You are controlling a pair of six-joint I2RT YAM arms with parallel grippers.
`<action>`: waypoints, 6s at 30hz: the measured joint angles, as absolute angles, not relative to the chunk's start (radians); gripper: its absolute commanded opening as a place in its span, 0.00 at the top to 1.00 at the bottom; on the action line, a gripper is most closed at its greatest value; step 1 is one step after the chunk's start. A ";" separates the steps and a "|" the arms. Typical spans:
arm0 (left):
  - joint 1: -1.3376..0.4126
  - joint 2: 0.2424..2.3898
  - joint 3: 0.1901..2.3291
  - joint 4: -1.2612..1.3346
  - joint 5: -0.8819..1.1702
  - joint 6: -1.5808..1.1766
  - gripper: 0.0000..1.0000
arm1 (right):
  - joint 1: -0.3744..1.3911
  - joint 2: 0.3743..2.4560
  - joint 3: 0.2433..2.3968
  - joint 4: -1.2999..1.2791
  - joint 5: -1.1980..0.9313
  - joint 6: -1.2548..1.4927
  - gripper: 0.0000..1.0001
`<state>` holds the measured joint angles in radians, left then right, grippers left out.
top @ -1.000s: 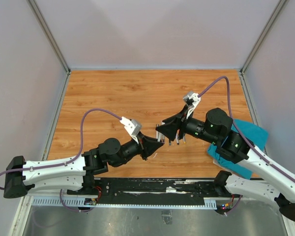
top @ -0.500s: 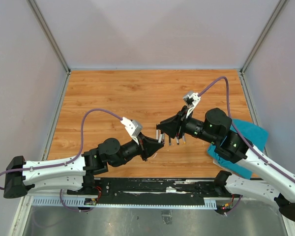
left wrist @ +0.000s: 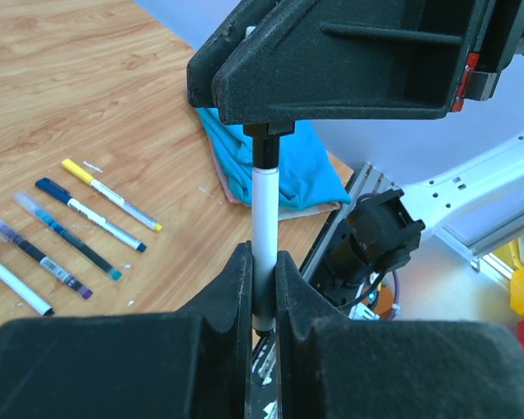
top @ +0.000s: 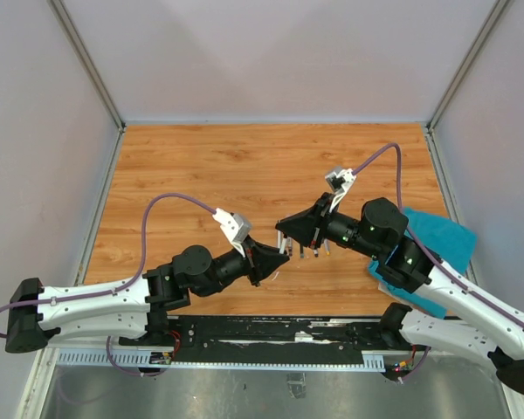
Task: Insert the pens into the pen caps
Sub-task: Press the pen cap onto the pen, then place the pen at the center of the board, then reset both arms
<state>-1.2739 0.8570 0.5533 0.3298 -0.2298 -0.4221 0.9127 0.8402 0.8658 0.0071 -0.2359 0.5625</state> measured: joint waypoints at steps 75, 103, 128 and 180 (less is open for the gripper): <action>-1.203 1.213 0.711 -0.130 -0.533 -0.746 1.00 | 0.834 0.855 0.863 -0.606 0.252 0.379 0.31; -1.034 1.730 0.998 -0.297 -0.556 -0.846 0.97 | 0.585 0.522 0.662 -0.555 0.015 0.518 0.01; -0.996 1.785 1.012 -0.270 -0.539 -0.795 0.72 | 0.585 0.509 0.556 -0.423 -0.159 0.547 0.02; -0.992 1.459 1.000 -0.272 -0.548 -0.713 0.51 | 0.585 0.521 0.577 -0.450 -0.089 0.574 0.02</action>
<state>-0.9924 1.4593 1.0004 -0.2718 -0.5480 -0.7132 0.5850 0.5205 0.5766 -0.4500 -0.0887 0.5735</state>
